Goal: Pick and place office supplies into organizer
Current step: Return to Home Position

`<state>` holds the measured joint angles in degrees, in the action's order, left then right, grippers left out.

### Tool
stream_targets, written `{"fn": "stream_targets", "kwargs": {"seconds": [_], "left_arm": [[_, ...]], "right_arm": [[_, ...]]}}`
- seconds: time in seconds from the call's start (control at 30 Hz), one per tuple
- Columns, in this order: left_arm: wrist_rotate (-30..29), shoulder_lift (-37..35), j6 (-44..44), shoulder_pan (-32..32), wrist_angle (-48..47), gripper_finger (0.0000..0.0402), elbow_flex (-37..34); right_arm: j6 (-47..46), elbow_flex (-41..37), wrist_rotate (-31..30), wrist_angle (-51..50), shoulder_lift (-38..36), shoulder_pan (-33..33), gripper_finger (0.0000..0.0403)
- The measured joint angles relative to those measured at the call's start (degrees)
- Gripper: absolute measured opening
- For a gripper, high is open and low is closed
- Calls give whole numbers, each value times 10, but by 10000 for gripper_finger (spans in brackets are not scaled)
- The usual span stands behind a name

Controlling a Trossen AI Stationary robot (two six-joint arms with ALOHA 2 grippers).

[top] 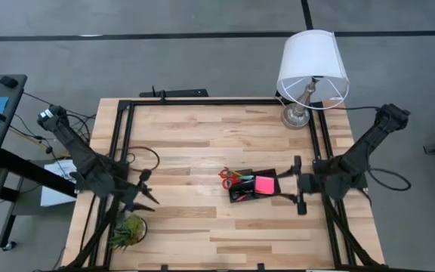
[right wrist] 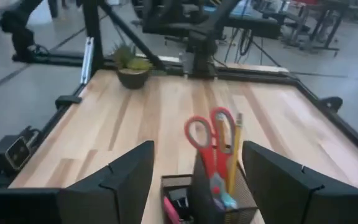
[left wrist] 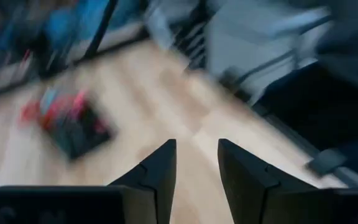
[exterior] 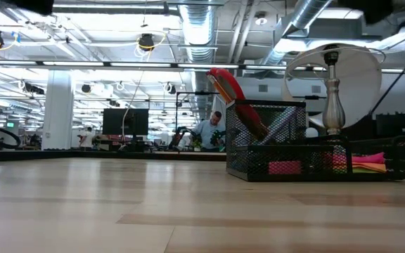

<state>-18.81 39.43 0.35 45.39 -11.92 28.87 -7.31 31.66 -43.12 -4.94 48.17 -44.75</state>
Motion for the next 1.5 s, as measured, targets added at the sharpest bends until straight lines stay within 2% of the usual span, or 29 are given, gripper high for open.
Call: {"fn": "stream_targets", "kwargs": {"seconds": [0.1, 0.17, 0.3, 0.4, 0.5, 0.57, 0.7, 0.83, 0.97, 1.13, 1.33, 1.5], "left_arm": [[88, -58, 105, -12, 109, 109, -70], [125, -91, 125, -24, 189, 109, -129], [154, -128, 70, -43, 369, 109, -240], [126, -129, 20, -58, 443, 109, -283], [102, -130, 13, -78, 402, 109, -277], [101, -129, 41, -94, 394, 109, -275], [139, -138, 83, -131, 392, 109, -274], [185, -148, 94, -166, 370, 109, -274], [204, -151, 89, -197, 364, 109, -275], [220, -151, 39, -213, 366, 109, -282], [221, -151, 40, -213, 367, 109, -283], [217, -150, 61, -213, 321, 109, -283]], "right_arm": [[-1, -52, 53, 45, -45, 42, 240], [-12, -103, 102, 128, -66, 69, 240], [10, -200, 231, 360, -68, 102, 240], [33, -239, 255, 430, -53, 103, 240], [83, -255, 238, 417, -59, 100, 240], [102, -265, 198, 412, -78, 100, 240], [116, -266, 142, 363, -134, 102, 240], [102, -267, 151, 273, -198, 109, 240], [73, -267, 204, 214, -256, 111, 240], [50, -313, 215, 284, -268, 110, 240], [30, -313, 223, 277, -268, 110, 240], [46, -313, 223, 236, -268, 110, 240]]}}
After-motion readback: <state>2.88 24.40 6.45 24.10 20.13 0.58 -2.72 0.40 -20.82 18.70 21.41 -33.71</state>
